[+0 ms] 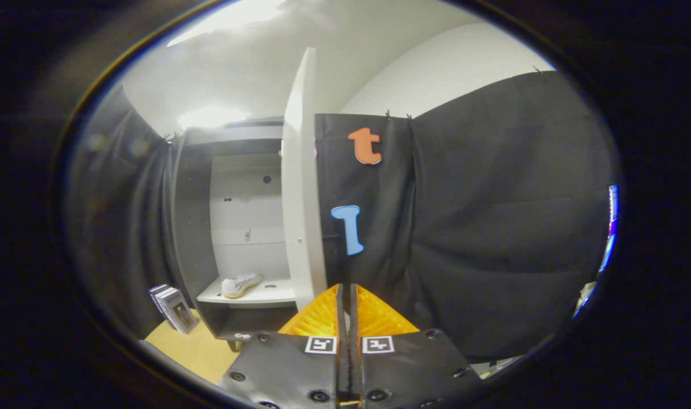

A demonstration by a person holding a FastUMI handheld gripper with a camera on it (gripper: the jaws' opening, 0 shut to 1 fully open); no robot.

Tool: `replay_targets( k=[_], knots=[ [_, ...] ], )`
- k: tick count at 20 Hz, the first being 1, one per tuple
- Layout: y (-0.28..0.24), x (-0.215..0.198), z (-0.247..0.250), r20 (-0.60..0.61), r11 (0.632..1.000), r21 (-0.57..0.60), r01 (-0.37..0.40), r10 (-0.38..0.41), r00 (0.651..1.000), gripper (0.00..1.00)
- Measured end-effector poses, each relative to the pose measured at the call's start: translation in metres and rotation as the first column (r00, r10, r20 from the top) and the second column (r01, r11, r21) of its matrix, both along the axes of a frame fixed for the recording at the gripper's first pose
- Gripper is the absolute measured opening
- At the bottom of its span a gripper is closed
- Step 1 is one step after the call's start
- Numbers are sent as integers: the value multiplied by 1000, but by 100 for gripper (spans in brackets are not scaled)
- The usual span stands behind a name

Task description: Open the shoe cabinet door, grab the shoes and put them into the shoe cabinet, then close the shoe cabinet door.

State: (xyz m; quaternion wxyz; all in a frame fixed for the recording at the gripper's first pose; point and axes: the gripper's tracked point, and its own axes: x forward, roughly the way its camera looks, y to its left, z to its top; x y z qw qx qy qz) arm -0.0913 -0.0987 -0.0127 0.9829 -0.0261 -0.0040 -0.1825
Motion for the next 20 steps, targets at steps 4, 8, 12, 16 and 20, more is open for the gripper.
replay_targets(
  k=[4,8,12,16,20],
  knots=[
    [17,9,-2,3,993,-29,-110,110,994,2],
    [42,15,-15,-25,975,-4,-220,220,975,2],
    [66,2,-51,-105,961,78,-265,273,956,3],
    [67,14,-119,-177,961,120,-247,266,948,3],
    [58,20,-194,-250,972,131,-193,221,943,24]
  ],
)
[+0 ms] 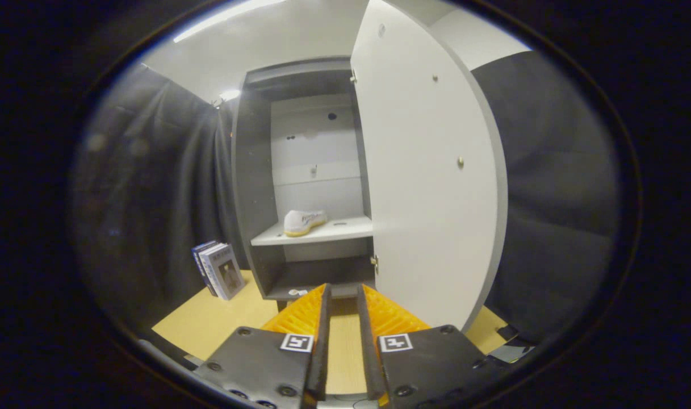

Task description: Open the shoe cabinet door, grab the shoes and put them into the shoe cabinet, then close the shoe cabinet door.

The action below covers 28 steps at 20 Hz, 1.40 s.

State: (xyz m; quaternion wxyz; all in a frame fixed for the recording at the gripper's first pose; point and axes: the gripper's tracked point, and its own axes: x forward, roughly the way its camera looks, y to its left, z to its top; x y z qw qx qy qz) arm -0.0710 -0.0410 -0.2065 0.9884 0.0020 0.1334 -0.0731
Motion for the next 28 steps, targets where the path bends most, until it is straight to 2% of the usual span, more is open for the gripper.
replay_targets(
  k=[1,2,7,13,16,24,28],
  knots=[
    [-5,-1,-19,-25,1000,-12,15,-15,1000,30],
    [-8,-1,-39,-45,999,-18,27,-28,999,30],
    [-37,-4,-128,-133,990,-66,122,-129,983,53],
    [-69,-8,-226,-273,978,-138,156,-189,943,53],
    [-84,-8,-248,-288,968,-179,174,-221,932,53],
    [-95,13,-284,-357,927,-369,62,-203,912,57],
    [-98,22,-302,-393,920,-392,13,-180,902,58]
  ],
)
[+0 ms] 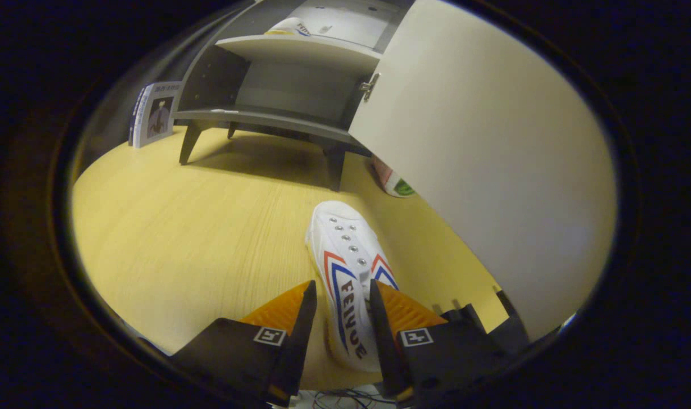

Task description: Open the shoe cabinet door, grab the shoes and put them into the shoe cabinet, then close the shoe cabinet door.

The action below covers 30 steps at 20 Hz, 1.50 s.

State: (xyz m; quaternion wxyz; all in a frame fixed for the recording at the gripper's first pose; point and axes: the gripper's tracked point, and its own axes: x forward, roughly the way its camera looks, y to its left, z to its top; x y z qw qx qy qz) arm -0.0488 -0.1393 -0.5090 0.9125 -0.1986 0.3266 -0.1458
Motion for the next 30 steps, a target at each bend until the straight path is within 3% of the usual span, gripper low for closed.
replay_targets(
  k=[10,13,23,30],
  knots=[
    [4,8,-11,-39,995,-51,-83,81,996,33],
    [4,11,-10,-60,995,-68,-74,70,996,4],
    [59,12,13,-6,990,65,-128,129,992,2],
    [113,40,55,99,975,153,-159,145,984,3]
  ],
)
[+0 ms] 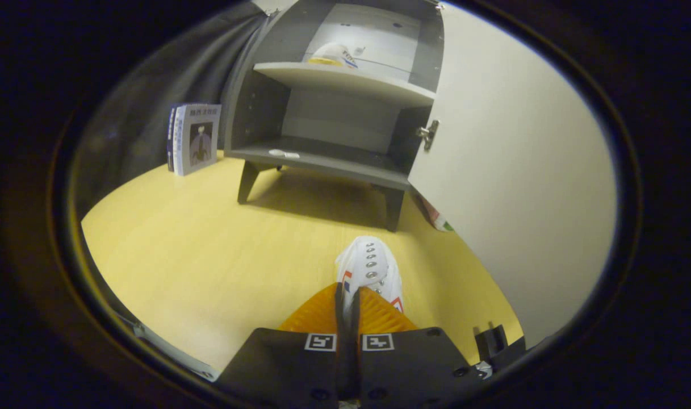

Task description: Open the shoe cabinet door, grab the shoes and put them into the shoe cabinet, then close the shoe cabinet door.

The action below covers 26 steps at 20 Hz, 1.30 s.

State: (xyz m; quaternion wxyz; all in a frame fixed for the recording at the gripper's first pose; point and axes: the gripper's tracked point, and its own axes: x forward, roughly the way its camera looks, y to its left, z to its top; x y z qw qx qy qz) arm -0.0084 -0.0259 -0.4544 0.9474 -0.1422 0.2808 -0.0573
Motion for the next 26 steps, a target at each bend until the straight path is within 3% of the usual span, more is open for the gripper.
replay_targets(
  k=[5,11,19,26],
  knots=[
    [27,28,49,88,998,61,-5,0,996,2],
    [47,56,142,230,997,78,-13,-5,973,2],
    [56,105,277,414,999,47,-11,-10,910,2],
    [59,174,335,504,1000,30,7,-21,863,2]
  ],
)
